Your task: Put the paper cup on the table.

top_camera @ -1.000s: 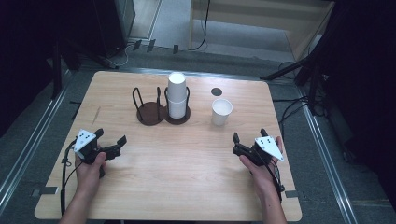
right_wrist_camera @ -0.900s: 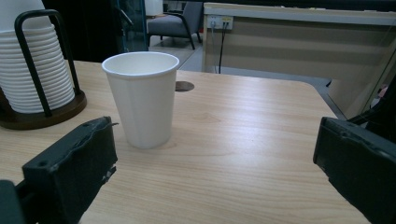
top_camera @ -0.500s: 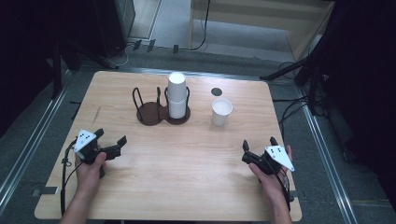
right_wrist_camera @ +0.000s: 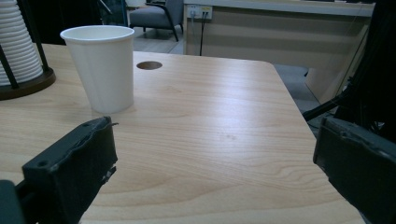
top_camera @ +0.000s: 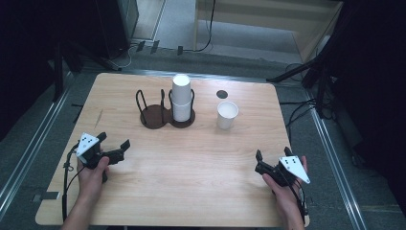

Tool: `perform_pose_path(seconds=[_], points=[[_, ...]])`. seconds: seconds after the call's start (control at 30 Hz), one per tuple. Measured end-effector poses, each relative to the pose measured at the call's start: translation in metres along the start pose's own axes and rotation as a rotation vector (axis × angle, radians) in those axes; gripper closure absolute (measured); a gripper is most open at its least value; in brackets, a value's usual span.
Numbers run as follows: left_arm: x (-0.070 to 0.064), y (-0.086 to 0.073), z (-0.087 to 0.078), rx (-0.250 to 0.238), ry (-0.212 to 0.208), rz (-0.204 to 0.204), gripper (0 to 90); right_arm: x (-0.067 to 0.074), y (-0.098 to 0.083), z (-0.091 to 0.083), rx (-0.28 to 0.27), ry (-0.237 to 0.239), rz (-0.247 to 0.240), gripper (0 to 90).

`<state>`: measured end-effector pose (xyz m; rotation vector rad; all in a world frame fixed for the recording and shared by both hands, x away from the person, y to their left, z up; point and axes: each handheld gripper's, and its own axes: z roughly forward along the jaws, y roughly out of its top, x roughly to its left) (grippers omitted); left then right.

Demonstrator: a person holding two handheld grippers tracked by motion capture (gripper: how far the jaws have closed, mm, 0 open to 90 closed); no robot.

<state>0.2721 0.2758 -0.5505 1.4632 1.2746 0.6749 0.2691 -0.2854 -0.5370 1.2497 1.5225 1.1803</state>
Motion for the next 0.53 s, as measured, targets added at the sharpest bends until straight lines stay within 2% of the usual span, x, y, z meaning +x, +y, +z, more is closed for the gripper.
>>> perform_pose_path(seconds=[0.2, 0.4, 0.53], points=[[0.000, 0.000, 0.000, 0.000, 0.000, 0.001, 0.0, -0.007, -0.004, -0.008, 0.003, -0.016, -0.005, 0.0], [0.000, 0.000, 0.000, -0.001, 0.001, 0.002, 0.0, -0.014, -0.008, -0.017, 0.005, -0.030, 0.012, 0.0], [0.000, 0.000, 0.000, 0.000, 0.002, -0.001, 0.0, -0.014, -0.007, -0.018, 0.002, -0.030, 0.016, 0.0]])
